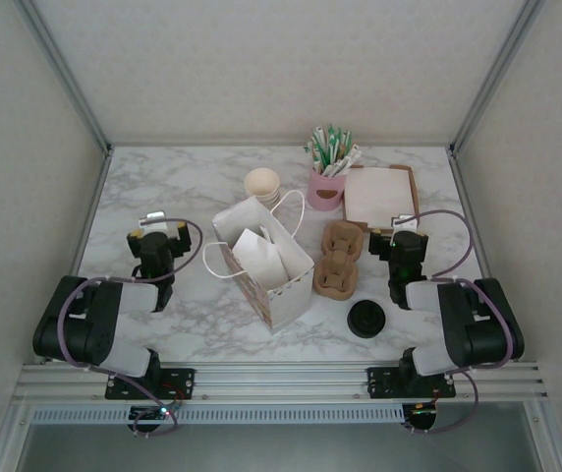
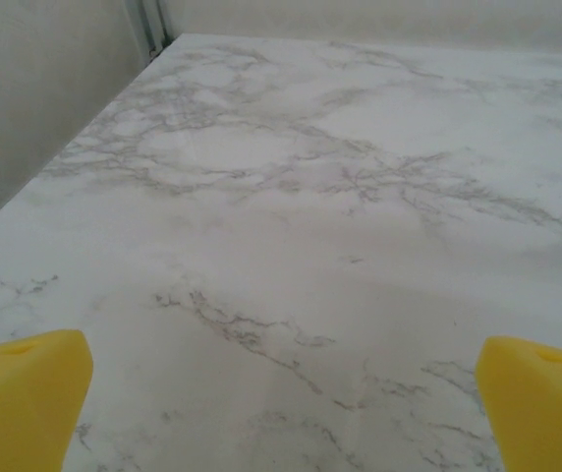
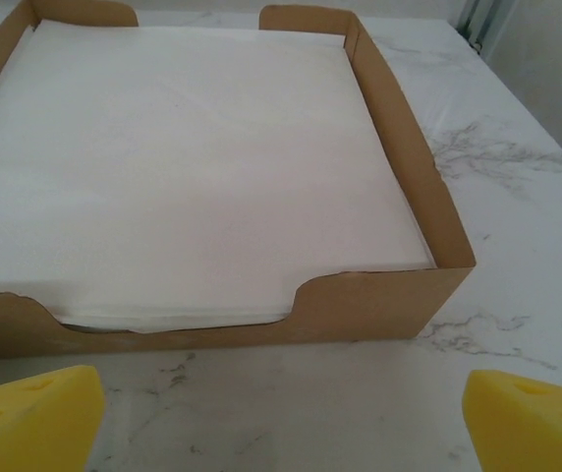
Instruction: Pack the takeout coffee
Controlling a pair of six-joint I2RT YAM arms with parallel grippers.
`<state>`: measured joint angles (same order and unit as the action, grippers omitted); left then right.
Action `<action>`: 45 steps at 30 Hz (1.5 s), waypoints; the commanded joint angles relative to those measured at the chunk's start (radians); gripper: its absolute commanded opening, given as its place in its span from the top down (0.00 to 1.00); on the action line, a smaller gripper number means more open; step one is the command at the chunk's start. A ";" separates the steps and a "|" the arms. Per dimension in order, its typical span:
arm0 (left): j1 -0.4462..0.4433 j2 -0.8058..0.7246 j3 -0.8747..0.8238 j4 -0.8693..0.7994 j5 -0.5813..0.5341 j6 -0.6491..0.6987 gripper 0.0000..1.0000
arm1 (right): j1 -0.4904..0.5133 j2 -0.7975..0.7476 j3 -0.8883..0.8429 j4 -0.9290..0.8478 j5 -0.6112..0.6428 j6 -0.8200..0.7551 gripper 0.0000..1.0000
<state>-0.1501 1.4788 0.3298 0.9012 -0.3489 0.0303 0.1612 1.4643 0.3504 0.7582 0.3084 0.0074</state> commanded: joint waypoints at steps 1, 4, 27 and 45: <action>0.026 0.045 -0.013 0.099 0.049 -0.011 0.00 | -0.006 0.026 0.041 0.050 -0.012 -0.018 0.05; 0.031 0.057 0.021 0.042 0.064 -0.013 0.00 | -0.007 0.025 0.042 0.047 -0.014 -0.015 0.05; 0.064 0.060 0.051 -0.014 0.077 -0.047 0.00 | -0.066 0.077 0.034 0.090 -0.157 0.006 0.02; 0.075 0.059 0.057 -0.025 0.103 -0.053 0.00 | -0.066 0.077 0.035 0.088 -0.158 0.007 0.01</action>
<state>-0.0883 1.5330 0.3649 0.8845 -0.2691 -0.0040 0.1005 1.5337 0.3855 0.8192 0.1551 0.0116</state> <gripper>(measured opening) 0.998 0.987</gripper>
